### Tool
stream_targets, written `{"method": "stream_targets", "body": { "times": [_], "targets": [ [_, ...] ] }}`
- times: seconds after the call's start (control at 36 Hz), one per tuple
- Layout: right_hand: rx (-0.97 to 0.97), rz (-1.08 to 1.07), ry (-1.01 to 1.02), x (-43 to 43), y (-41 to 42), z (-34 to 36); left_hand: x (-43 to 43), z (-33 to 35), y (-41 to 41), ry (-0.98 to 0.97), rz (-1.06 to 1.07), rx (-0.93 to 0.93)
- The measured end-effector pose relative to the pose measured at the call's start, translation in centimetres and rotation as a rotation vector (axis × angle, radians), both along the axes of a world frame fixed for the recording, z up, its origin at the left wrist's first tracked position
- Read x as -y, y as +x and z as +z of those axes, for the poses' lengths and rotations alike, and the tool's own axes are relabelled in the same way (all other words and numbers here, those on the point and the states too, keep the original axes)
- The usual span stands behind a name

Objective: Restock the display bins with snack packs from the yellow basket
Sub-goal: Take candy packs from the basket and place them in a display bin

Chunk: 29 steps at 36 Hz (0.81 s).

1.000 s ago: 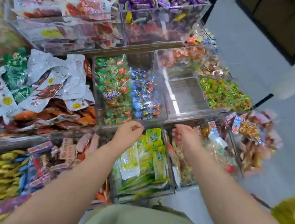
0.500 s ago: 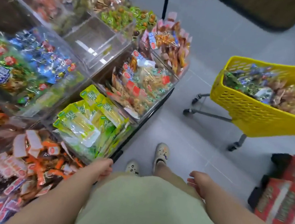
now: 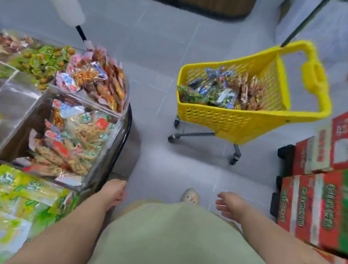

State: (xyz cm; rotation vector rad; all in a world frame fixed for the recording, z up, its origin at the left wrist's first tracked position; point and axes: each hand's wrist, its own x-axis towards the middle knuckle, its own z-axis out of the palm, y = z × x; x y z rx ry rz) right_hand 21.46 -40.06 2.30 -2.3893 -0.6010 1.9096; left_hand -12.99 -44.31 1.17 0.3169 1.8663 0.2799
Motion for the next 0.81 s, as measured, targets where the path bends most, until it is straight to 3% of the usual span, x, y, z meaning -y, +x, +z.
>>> {"method": "stream_targets", "body": {
  "times": [0.11, 0.31, 0.81],
  "targets": [
    [0.051, 0.054, 0.044, -4.0, 3.8, 0.6, -5.4, 0.0, 4.9, 0.047, -0.087, -0.019],
    [0.021, -0.042, 0.028, -8.6, 8.7, 0.5, -13.1, 1.4, 10.5, 0.086, -0.235, -0.06],
    [-0.002, -0.154, 0.08, -27.6, 9.7, 1.4, -36.4, -0.2, 13.0, 0.081, -0.389, -0.041]
  ]
}}
